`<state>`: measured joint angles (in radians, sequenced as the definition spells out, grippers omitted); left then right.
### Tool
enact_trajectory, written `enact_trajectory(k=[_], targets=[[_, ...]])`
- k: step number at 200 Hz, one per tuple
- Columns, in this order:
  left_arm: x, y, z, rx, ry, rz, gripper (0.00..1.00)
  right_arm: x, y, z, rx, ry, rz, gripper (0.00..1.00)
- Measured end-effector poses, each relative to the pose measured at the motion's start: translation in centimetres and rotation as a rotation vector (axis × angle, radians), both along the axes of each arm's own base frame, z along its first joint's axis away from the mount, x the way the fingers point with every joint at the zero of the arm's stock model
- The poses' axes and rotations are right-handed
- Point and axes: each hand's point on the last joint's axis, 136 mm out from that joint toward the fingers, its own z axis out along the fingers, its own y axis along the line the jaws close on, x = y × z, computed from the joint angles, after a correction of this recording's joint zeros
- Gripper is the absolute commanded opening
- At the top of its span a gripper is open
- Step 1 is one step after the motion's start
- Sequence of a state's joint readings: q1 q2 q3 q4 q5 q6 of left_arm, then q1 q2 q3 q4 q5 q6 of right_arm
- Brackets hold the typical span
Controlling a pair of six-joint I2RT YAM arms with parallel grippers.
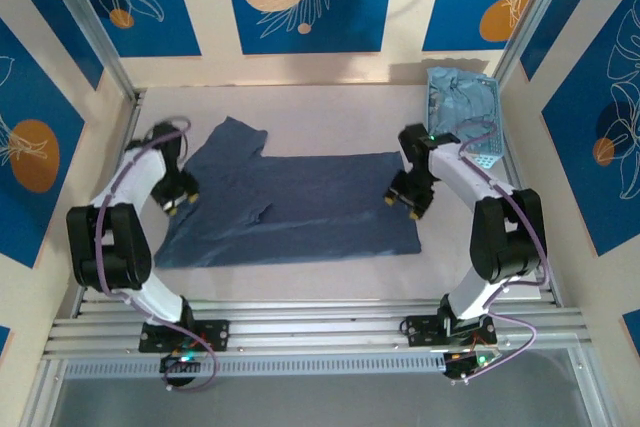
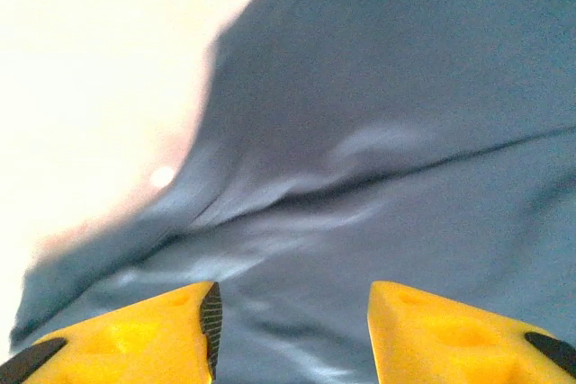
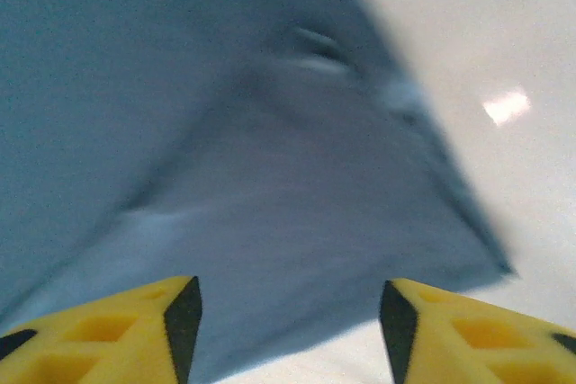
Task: Fold and stack the t-shirts
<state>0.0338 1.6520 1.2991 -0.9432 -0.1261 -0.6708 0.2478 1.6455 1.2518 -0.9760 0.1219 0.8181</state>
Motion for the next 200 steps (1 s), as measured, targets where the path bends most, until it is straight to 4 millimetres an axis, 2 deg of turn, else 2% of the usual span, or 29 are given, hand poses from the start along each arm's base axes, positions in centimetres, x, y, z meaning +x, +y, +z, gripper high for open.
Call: enact_trajectory(k=[15, 28, 42, 60, 76, 99, 143, 164, 200], targets=[[6.4, -1.3, 3.4, -0.012, -0.137, -0.050, 0.48, 3.6, 1.7, 2.3, 0.051, -0.120, 0.062, 0.60], [11.2, -2.5, 4.6, -0.018, -0.219, -0.088, 0.48, 6.7, 2.6, 3.3, 0.080, -0.190, 0.098, 0.60], [14.9, -3.9, 4.4, -0.017, -0.264, -0.132, 0.48, 9.6, 3.2, 3.5, 0.095, -0.239, 0.133, 0.60], [18.0, -5.3, 2.8, -0.013, -0.273, -0.175, 0.48, 11.9, 3.5, 2.8, 0.106, -0.256, 0.161, 0.60], [20.2, -6.1, 1.2, -0.009, -0.285, -0.199, 0.48, 13.2, 3.7, 2.0, 0.121, -0.256, 0.175, 0.60], [22.9, -6.5, -0.6, 0.001, -0.311, -0.225, 0.51, 14.2, 3.7, 1.1, 0.144, -0.247, 0.187, 0.60], [29.0, -6.6, -2.1, 0.037, -0.406, -0.275, 0.58, 15.2, 4.1, 1.6, 0.172, -0.269, 0.205, 0.60], [30.4, -6.6, -3.2, 0.047, -0.427, -0.289, 0.59, 15.2, 4.3, 1.7, 0.185, -0.268, 0.210, 0.60], [31.2, -6.4, -5.9, 0.045, -0.408, -0.281, 0.58, 15.0, 4.6, 1.7, 0.204, -0.261, 0.214, 0.60]])
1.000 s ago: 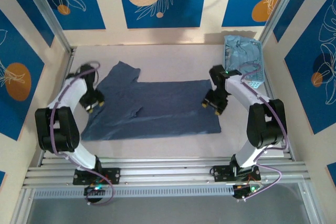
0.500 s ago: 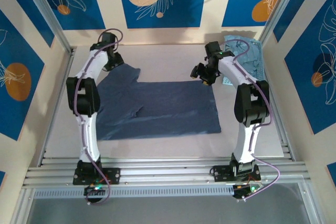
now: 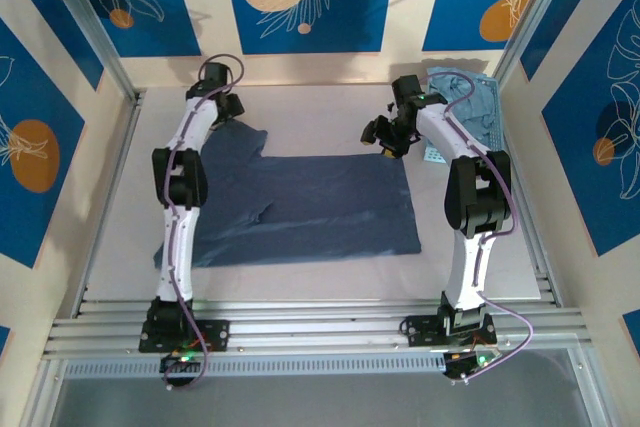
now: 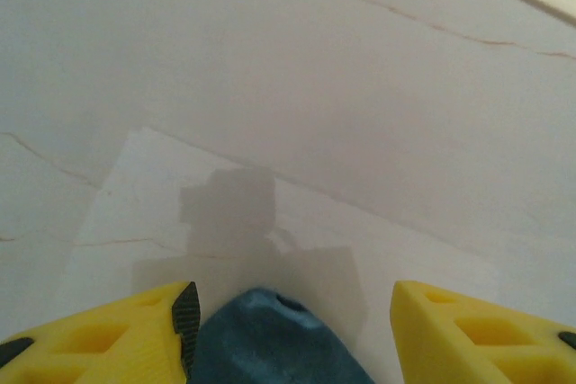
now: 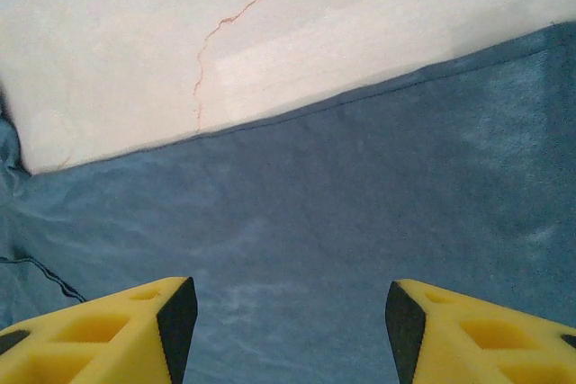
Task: Fold and stack the t-shirts
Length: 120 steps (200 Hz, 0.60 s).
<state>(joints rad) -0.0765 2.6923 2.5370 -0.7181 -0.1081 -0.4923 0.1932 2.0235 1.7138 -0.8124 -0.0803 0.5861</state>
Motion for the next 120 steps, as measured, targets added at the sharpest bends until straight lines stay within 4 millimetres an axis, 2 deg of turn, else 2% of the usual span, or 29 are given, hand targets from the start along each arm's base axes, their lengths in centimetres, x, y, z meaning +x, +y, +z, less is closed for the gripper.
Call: enact_trajectory(k=[19, 47, 66, 120], targets=[[-0.1, 0.1, -1.3, -0.008, 0.021, 0.011, 0.54, -0.3, 0.1, -0.2, 0.008, 0.007, 0.003, 0.60], [-0.1, 0.0, -0.6, -0.032, 0.021, 0.026, 0.45, -1.1, 0.2, -0.1, 0.020, 0.017, 0.004, 0.60], [-0.9, -0.2, -1.1, -0.036, 0.058, 0.027, 0.38, -1.2, 0.2, 0.4, 0.025, 0.009, 0.002, 0.60], [-2.3, -0.6, -1.7, -0.020, 0.129, 0.033, 0.33, -1.2, 0.4, 0.8, 0.045, 0.007, -0.014, 0.60]])
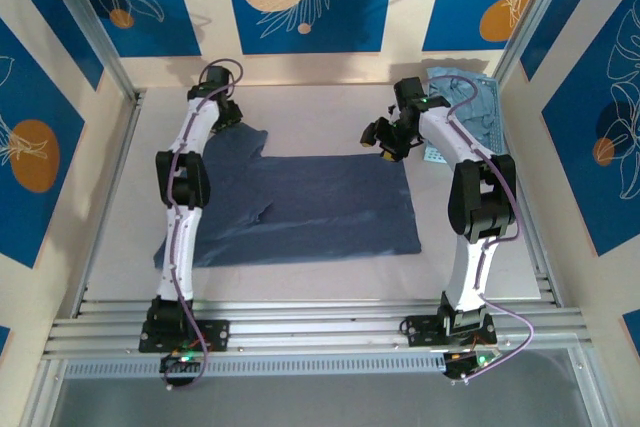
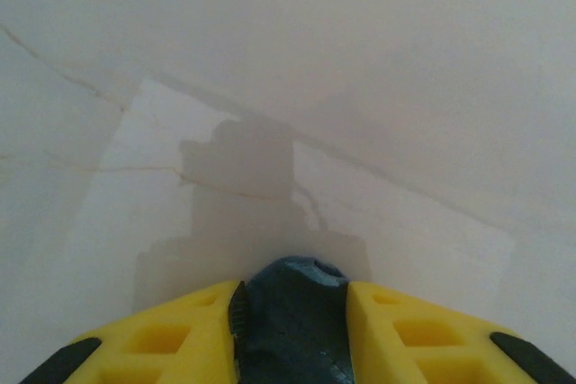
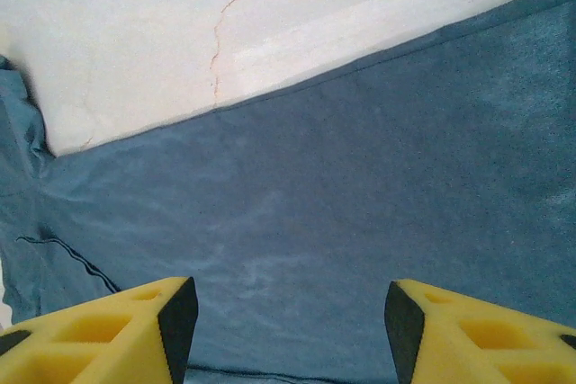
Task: Fold and stack the t-shirts
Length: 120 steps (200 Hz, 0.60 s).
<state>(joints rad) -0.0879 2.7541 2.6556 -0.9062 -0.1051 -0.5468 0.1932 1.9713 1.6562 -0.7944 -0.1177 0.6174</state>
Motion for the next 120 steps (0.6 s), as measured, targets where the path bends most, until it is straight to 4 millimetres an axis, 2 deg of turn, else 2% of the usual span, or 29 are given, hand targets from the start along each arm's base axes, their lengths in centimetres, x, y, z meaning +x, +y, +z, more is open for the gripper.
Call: enact_trajectory(k=[22, 45, 80, 120], targets=[[-0.8, 0.1, -0.2, -0.009, 0.036, 0.022, 0.23, 0.0, 0.1, 0.0, 0.005, 0.000, -0.002, 0.60], [-1.6, 0.1, -0.4, -0.017, 0.069, 0.040, 0.00, -0.1, 0.0, -0.1, 0.005, 0.004, -0.002, 0.59], [-1.7, 0.2, -0.1, -0.012, 0.073, 0.041, 0.00, -0.2, -0.4, -0.6, 0.000, 0.010, -0.017, 0.57], [-1.8, 0.2, 0.7, 0.006, 0.068, 0.019, 0.00, 1.3, -2.8, -0.9, -0.077, -0.003, -0.085, 0.56]])
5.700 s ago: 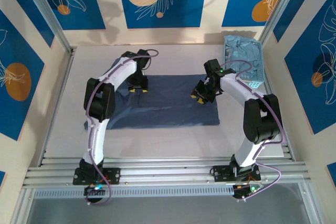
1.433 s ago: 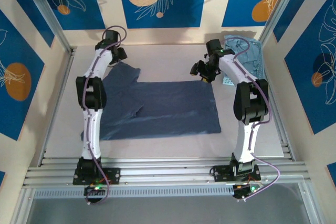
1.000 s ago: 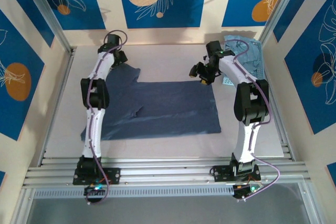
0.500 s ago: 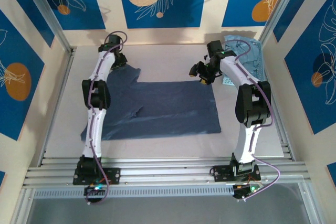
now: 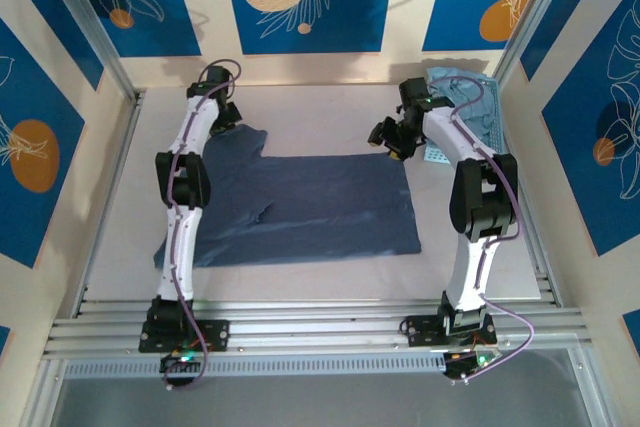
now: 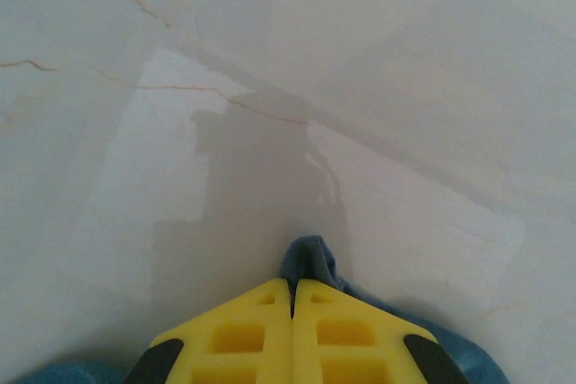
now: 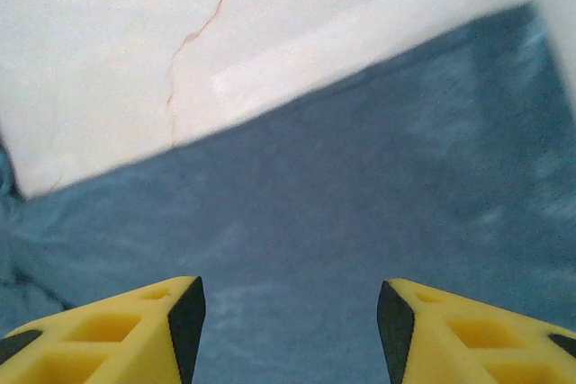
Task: Fold and stack the t-shirts
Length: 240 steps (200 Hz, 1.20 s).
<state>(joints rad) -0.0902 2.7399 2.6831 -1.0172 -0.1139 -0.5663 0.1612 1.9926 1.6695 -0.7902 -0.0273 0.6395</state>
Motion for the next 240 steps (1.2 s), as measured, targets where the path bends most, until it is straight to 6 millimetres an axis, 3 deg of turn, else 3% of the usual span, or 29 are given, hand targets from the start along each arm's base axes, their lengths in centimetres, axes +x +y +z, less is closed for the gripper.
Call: enact_trajectory(k=[18, 40, 68, 86, 135, 168, 218, 240], targets=[[-0.1, 0.0, 1.4, -0.001, -0.014, -0.002, 0.00, 1.6, -1.2, -0.6, -0.066, -0.004, -0.038, 0.56], [-0.5, -0.3, 4.5, -0.013, -0.050, -0.008, 0.00, 3.2, -2.6, -2.1, -0.153, 0.010, -0.074, 0.56], [-0.5, -1.3, 8.5, -0.061, -0.115, -0.032, 0.00, 4.0, -4.1, -4.4, -0.245, 0.054, -0.099, 0.53], [-0.6, -1.8, 9.7, -0.089, -0.134, -0.048, 0.00, 4.1, -4.7, -5.8, -0.277, 0.081, -0.094, 0.51], [-1.8, -2.5, 8.1, -0.118, -0.070, -0.084, 0.00, 4.7, -5.4, -8.5, -0.328, 0.116, -0.036, 0.49], [-2.3, -2.7, 7.7, -0.120, -0.049, -0.108, 0.00, 4.8, -6.1, -8.5, -0.378, 0.114, -0.014, 0.48], [-2.7, -2.8, 7.0, -0.123, -0.024, -0.120, 0.00, 4.8, -6.3, -8.9, -0.395, 0.119, 0.012, 0.36], [-2.7, -2.9, 6.9, -0.125, -0.023, -0.121, 0.00, 4.8, -6.3, -8.9, -0.398, 0.119, 0.015, 0.15]])
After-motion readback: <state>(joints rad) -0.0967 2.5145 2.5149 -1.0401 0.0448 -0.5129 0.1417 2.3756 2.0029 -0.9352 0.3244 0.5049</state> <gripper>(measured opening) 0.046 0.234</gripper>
